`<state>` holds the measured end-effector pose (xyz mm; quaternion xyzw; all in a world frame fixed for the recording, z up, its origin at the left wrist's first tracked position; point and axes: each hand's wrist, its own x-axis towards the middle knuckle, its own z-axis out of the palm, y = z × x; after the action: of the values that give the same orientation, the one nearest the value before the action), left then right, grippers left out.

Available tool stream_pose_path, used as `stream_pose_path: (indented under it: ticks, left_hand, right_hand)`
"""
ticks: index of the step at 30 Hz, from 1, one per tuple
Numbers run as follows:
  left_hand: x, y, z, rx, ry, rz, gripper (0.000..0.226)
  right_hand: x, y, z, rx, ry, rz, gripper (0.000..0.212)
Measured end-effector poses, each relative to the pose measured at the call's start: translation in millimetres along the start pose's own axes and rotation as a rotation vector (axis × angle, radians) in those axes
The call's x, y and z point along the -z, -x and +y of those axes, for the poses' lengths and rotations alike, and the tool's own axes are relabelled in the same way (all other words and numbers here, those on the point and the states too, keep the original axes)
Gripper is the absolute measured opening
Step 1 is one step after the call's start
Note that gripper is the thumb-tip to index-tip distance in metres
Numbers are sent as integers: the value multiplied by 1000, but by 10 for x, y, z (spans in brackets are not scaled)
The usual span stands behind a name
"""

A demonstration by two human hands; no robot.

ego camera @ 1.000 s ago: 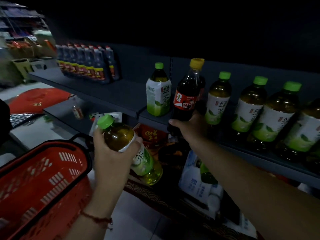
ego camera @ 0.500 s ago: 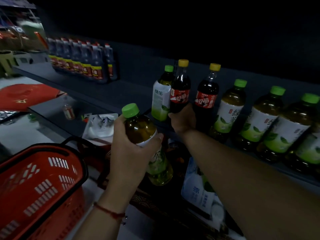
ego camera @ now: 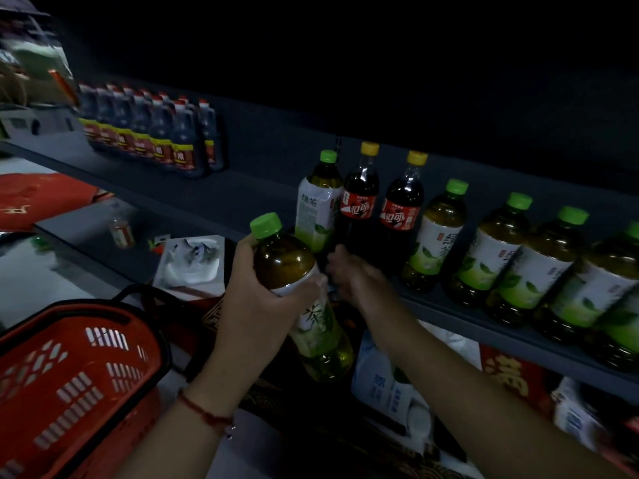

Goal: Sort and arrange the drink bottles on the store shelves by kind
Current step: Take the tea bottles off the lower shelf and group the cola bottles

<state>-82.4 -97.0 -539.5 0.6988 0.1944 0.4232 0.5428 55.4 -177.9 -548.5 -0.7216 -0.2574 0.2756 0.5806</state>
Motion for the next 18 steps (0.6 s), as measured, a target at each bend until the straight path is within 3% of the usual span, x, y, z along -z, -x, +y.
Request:
stream_pose_path:
  ticks: [3,5,8,14,18]
  left_hand:
    - [15,124,86,40,76,-16,49]
    - [-20,246,204,54,139,-42,43]
    - [-119,418,481,64,225,-91,45]
    - [-336,638,1214,-81,188,-106,87]
    - [-408,563,1804,-191,86,-234,110]
  right_hand:
    - [159,681,31,-16,41,-300,48]
    - [230,1068,63,11,138,-331,57]
    - [316,1505,51,81,155,-212,55]
    - [682,1870,-319,198,117,38,55]
    - [931,1930,-856,336,95,112,58]
